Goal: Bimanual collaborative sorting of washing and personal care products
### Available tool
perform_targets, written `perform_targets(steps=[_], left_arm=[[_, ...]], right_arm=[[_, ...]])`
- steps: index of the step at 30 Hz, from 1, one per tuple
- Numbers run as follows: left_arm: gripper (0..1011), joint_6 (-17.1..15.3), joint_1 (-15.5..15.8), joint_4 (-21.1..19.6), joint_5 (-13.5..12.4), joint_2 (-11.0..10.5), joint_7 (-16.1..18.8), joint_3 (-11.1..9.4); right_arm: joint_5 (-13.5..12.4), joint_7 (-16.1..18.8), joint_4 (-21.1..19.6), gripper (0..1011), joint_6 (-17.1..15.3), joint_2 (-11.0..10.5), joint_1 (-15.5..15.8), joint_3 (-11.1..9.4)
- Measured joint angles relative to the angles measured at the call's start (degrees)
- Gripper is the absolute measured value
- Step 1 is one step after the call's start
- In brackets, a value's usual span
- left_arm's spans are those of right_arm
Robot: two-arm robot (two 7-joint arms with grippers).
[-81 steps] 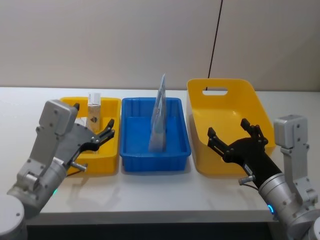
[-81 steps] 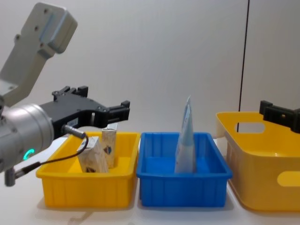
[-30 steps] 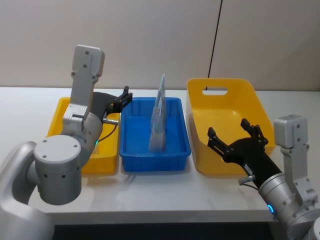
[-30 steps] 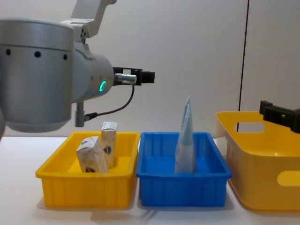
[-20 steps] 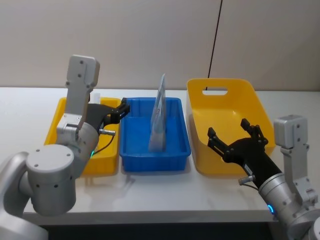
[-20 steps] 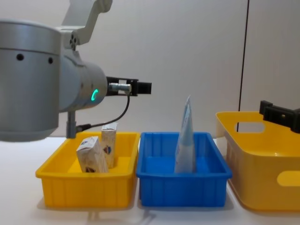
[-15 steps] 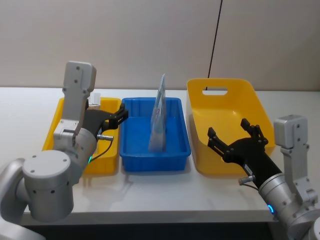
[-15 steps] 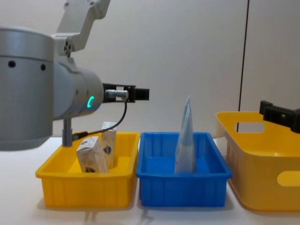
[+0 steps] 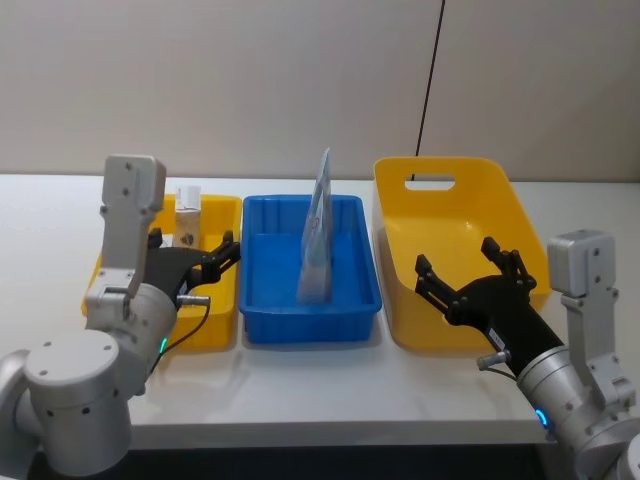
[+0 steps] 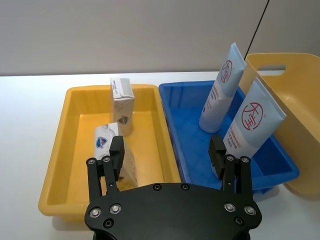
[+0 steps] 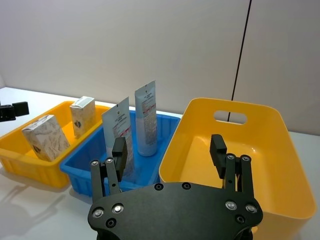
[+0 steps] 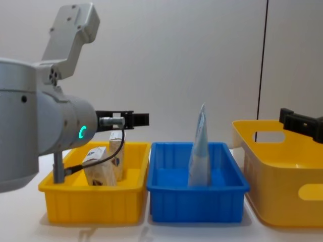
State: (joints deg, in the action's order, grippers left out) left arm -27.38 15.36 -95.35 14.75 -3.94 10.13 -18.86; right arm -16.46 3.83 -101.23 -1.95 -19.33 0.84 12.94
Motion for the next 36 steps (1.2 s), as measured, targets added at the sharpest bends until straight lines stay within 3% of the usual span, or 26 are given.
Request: perform_targets(steps=[8, 22, 36], left_arm=[[1001, 1.71, -0.75, 1.33, 0.80, 0.66, -0.32, 1.50], [1002, 6.19, 1.73, 9.30, 2.63, 2.72, -2.80, 3.87], [1001, 7.61, 2.73, 13.04, 3.06, 3.16, -4.38, 5.14]], right_arm=[[0.00, 0.00, 0.00, 1002, 0.00, 0.00, 0.00, 0.00], [0.00, 0.00, 0.00, 1002, 0.00, 0.00, 0.00, 0.00], [0.00, 0.00, 0.00, 1002, 0.00, 0.00, 0.00, 0.00]])
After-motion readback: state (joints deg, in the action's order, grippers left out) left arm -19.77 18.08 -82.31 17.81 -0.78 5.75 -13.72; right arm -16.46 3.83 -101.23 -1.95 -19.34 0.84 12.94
